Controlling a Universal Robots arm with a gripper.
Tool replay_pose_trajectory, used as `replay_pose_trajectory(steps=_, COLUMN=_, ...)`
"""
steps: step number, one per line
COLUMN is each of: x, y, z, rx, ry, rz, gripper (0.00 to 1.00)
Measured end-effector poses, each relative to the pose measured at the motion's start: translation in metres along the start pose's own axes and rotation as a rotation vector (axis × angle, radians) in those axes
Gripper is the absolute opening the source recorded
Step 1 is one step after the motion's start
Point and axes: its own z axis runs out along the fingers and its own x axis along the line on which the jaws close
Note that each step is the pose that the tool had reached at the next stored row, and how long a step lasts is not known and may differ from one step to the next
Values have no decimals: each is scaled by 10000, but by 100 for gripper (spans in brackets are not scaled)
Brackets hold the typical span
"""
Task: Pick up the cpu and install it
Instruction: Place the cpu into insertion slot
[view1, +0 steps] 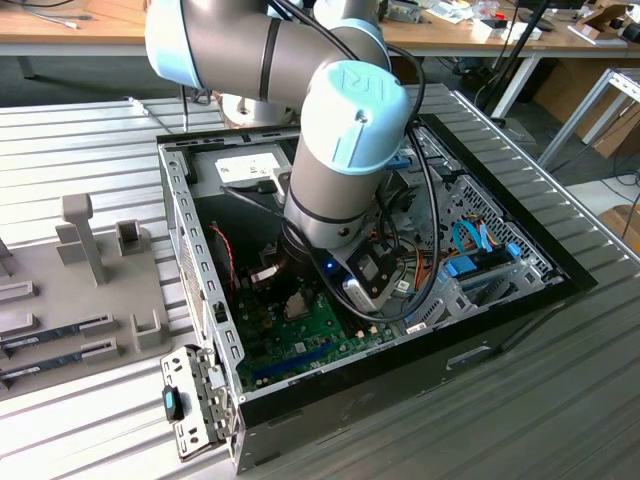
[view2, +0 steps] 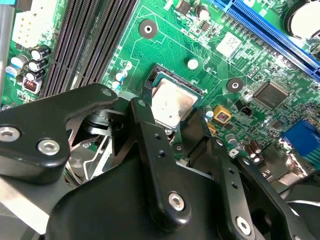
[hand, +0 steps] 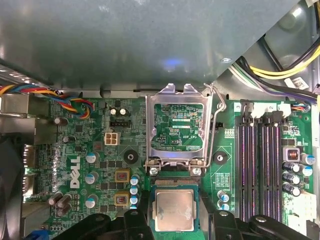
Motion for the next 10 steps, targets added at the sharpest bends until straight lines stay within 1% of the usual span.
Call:
replay_pose_trajectory(steps=7, x=0, y=22, z=12, rx=-1, ry=0, rz=-7, gripper=47)
replay_pose_trajectory(steps=10, x=0, y=23, z=20, rx=28, ry=1, rz=-8, gripper=47)
